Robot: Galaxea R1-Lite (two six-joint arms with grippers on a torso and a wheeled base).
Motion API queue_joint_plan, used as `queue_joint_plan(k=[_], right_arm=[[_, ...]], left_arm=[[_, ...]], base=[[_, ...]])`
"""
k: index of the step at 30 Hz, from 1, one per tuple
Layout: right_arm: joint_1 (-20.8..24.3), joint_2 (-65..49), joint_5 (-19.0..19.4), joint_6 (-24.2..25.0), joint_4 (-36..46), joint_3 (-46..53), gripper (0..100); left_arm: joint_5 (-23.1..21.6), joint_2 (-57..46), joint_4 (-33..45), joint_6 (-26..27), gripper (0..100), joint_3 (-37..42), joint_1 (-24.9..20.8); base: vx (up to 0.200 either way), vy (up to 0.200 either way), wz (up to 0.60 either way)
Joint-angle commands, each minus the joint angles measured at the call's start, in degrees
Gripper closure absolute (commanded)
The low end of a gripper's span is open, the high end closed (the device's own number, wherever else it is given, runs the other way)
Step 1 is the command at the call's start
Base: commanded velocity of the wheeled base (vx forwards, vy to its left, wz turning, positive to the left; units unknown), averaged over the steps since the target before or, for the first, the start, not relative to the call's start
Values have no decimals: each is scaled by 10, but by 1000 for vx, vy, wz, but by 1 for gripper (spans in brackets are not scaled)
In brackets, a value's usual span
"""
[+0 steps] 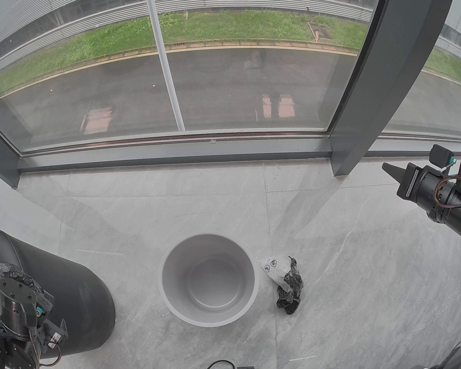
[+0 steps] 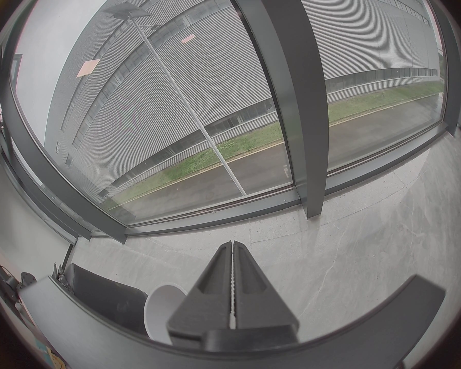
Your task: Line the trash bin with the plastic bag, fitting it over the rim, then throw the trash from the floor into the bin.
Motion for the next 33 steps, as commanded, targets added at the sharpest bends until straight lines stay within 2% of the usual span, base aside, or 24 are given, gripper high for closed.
queue_joint_plan(k=[1, 7, 17, 22, 33], right_arm=[[0, -2, 0, 0, 0, -1, 100], [0, -2, 0, 0, 0, -1, 100], [0, -2, 0, 0, 0, -1, 100], [0, -3, 0, 1, 0, 0, 100], [0, -4, 0, 1, 0, 0, 100]], left_arm=[[6, -32, 2, 1, 0, 14, -8], [6, -33, 1, -1, 0, 31, -7], [4, 11, -1, -11, 0, 14, 4], [4, 31, -3, -15, 0, 9, 29], [4, 44, -5, -17, 0, -14, 49]], base=[[0, 0, 0], [0, 0, 0], [0, 0, 0], [0, 0, 0], [0, 0, 0]])
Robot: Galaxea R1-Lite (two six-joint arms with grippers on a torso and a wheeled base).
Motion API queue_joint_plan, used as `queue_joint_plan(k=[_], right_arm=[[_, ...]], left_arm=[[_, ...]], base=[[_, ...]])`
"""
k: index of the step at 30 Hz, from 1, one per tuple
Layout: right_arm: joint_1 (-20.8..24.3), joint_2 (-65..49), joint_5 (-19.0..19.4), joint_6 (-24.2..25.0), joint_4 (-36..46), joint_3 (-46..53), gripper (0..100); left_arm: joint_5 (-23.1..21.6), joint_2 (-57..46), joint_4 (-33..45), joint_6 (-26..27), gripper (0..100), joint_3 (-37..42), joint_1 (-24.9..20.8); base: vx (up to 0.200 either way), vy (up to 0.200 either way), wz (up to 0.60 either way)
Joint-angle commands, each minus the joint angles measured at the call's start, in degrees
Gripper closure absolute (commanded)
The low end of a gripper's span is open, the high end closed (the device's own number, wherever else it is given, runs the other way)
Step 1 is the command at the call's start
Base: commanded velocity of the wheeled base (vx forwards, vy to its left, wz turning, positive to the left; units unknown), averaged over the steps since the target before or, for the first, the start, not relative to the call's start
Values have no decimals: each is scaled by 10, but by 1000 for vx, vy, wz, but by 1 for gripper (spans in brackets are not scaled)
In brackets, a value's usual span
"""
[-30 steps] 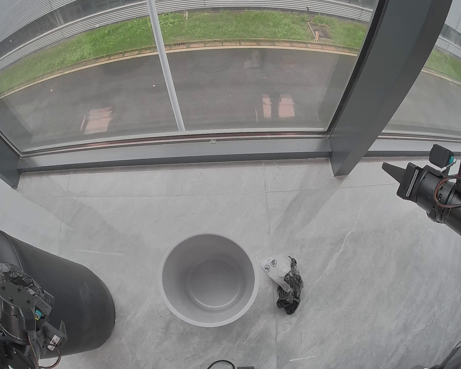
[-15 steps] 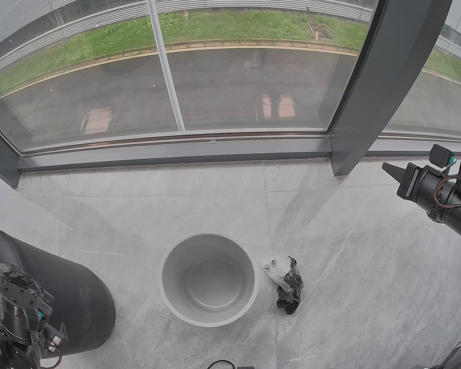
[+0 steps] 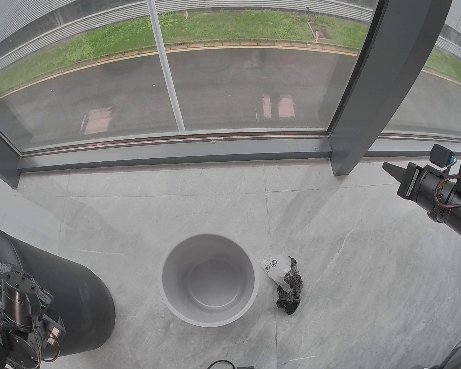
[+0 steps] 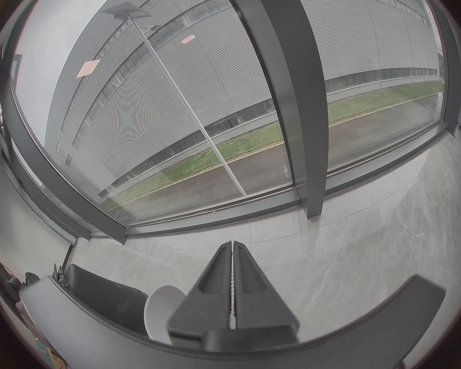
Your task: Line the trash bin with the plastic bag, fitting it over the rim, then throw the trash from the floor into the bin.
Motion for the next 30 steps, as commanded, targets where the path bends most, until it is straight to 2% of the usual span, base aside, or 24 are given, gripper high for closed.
queue_joint_plan(k=[1, 2, 3, 25, 30], right_arm=[[0, -2, 0, 0, -1, 0, 100], [0, -2, 0, 0, -2, 1, 100], [0, -2, 0, 0, -5, 1, 100], [0, -2, 0, 0, -16, 5, 100], [0, -2, 0, 0, -16, 5, 100]], left_arm=[[0, 10, -3, 0, 0, -8, 7], [0, 11, -3, 0, 0, -8, 7], [0, 12, -4, 0, 100, -7, 7], [-5, -17, -5, -17, 100, -14, 7], [-38, -57, -4, -19, 100, -33, 8]], base=[[0, 0, 0], [0, 0, 0], [0, 0, 0], [0, 0, 0], [0, 0, 0]])
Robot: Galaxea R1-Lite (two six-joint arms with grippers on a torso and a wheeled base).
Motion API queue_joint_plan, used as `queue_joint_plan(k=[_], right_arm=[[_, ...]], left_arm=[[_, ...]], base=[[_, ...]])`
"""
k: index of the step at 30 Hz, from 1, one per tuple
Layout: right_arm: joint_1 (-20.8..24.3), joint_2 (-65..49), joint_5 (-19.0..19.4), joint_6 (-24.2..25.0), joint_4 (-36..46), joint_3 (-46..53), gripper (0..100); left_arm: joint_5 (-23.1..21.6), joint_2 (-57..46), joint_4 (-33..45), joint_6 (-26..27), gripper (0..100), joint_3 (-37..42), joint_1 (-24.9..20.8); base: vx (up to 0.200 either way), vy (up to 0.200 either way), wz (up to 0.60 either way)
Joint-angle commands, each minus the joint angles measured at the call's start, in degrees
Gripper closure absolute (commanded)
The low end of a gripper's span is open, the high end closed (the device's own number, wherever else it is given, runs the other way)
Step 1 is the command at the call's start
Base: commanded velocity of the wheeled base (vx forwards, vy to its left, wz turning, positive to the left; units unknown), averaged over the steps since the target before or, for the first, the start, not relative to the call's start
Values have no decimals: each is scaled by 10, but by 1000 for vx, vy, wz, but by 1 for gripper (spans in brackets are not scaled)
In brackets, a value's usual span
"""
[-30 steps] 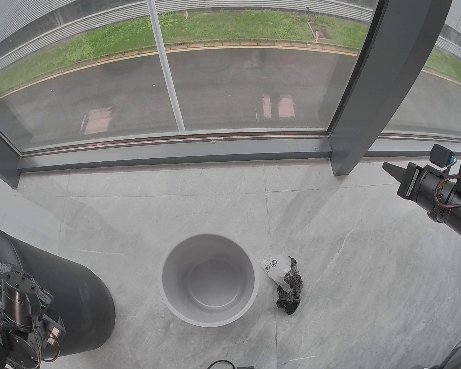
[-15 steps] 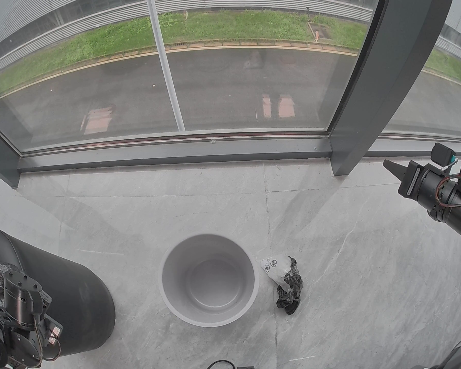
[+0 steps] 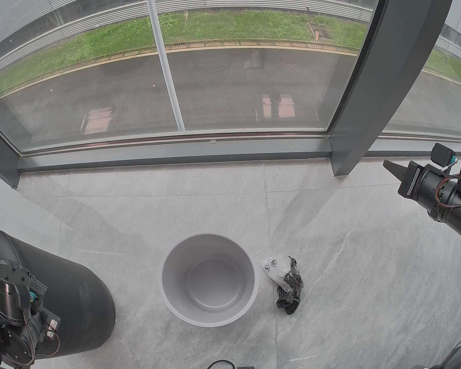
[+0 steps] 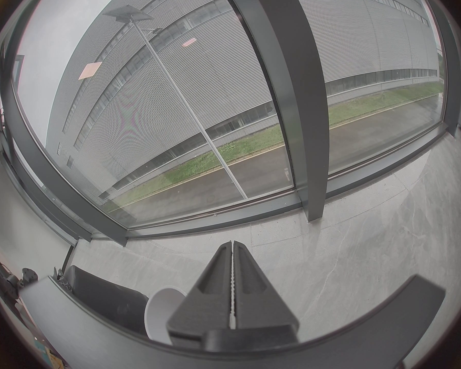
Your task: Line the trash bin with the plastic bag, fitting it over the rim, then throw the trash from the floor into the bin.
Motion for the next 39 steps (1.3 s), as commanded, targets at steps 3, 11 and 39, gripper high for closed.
queue_joint_plan(k=[3, 11, 39], right_arm=[[0, -1, 0, 0, 0, 0, 100], [0, -2, -1, 0, 0, 1, 100], [47, -7, 1, -3, 0, 32, 100]], left_arm=[[-45, -53, 2, -19, 100, -36, 21], [-171, -71, 3, -144, 100, -72, 39], [-720, -81, -1, -429, 100, -216, 35]], base=[[0, 0, 0], [0, 0, 0], [0, 0, 0]])
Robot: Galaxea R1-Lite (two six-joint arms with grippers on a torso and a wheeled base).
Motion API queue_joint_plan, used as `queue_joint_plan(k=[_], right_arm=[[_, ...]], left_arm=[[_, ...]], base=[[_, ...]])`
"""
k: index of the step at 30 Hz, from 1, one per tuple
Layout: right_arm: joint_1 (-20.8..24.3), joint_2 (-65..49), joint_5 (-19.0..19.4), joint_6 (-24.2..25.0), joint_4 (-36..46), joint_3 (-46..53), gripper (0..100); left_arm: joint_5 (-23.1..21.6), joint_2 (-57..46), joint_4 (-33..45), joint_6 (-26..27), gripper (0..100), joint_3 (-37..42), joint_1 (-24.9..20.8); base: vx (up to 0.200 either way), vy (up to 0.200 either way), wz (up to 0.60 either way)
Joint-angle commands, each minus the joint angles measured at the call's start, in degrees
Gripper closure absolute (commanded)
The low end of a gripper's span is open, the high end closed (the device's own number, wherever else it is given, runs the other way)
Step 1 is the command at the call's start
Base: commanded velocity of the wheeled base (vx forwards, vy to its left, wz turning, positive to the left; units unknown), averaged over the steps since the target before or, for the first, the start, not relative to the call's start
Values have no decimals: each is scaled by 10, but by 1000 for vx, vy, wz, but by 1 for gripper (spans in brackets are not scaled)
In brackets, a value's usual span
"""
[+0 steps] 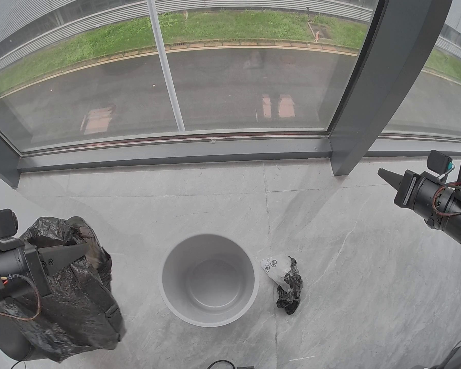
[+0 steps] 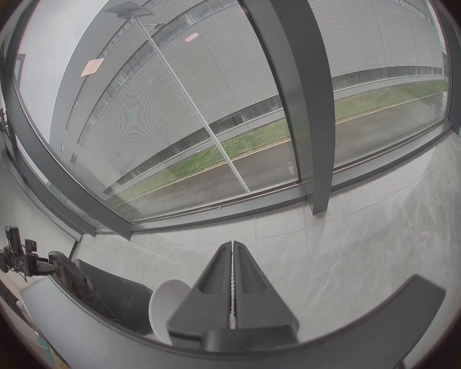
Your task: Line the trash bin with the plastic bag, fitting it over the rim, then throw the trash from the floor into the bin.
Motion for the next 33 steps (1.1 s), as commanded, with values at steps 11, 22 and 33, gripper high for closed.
queue_joint_plan(k=[11, 22, 33], right_arm=[[52, -13, 1, -5, 0, 24, 100], [121, -17, -3, -12, 0, 25, 100], [243, 48, -28, -54, 14, -48, 100]], left_arm=[[-162, -1, -93, -162, 100, -18, 1], [-164, 10, -126, -183, 100, -30, -24], [-253, 22, -186, -183, 100, -34, -38]], base=[[0, 0, 0], [0, 0, 0], [0, 0, 0]])
